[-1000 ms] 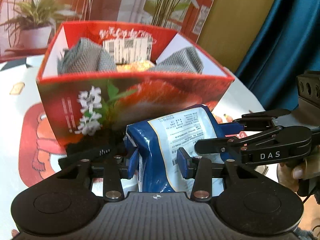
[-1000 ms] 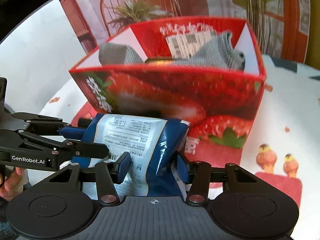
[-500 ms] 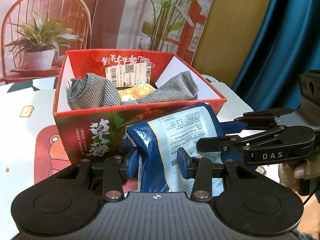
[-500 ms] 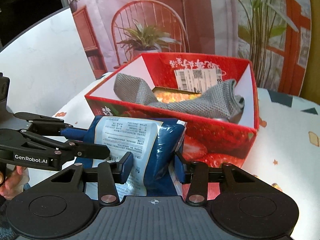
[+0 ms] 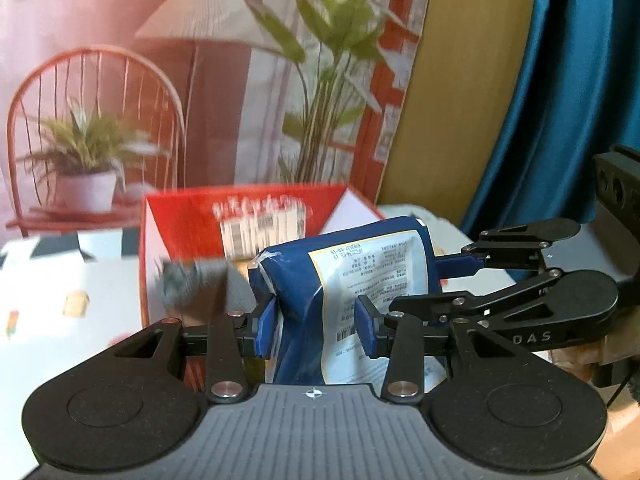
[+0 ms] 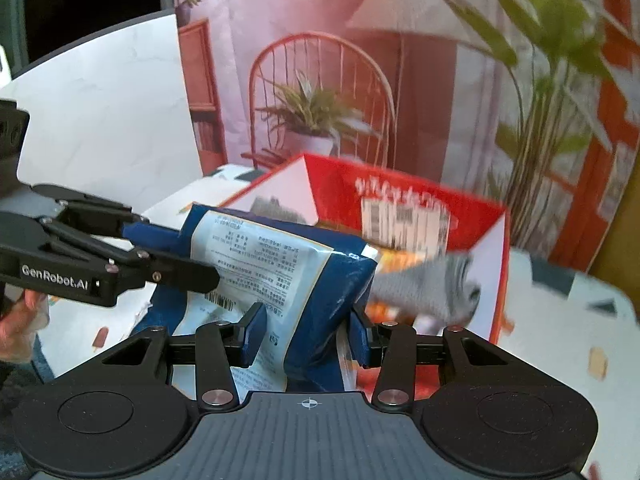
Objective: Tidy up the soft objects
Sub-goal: 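Lift the blue packet with both grippers and lower it into the box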
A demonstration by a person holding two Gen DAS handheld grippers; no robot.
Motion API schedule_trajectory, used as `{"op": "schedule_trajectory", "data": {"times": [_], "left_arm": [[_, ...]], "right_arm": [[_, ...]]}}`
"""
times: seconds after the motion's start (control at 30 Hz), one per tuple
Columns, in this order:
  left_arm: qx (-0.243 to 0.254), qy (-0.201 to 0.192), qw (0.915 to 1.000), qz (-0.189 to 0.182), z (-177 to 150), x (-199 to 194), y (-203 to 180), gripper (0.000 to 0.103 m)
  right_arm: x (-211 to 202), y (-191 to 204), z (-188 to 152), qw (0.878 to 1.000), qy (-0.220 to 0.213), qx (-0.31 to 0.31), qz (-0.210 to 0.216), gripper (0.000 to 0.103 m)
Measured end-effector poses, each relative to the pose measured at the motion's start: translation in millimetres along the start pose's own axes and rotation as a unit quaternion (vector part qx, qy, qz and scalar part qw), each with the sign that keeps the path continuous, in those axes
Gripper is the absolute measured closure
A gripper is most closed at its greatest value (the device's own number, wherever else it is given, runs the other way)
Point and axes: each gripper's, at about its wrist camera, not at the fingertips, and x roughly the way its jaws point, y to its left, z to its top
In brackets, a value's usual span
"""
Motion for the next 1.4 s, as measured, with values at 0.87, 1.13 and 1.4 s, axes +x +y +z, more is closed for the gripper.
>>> {"op": "schedule_trajectory", "data": {"times": [0.87,1.13,1.4], "left_arm": [[0.027,0.080,0.9948,0.057,50,148,41,0.059],[0.021,0.120,0.9906,0.063,43,169,53,0.059],[0.027,0.137,0.9882,0.063,45,175,52,0.059]], "right_arm": [[154,-58,44,0.996,0.058,-0.014,-0.060,0.063],[183,-66,42,0.992,0.115,0.014,-0.041,0.064],[199,-77,42,0.983,0.169,0.051,-0.040,0.064]]}}
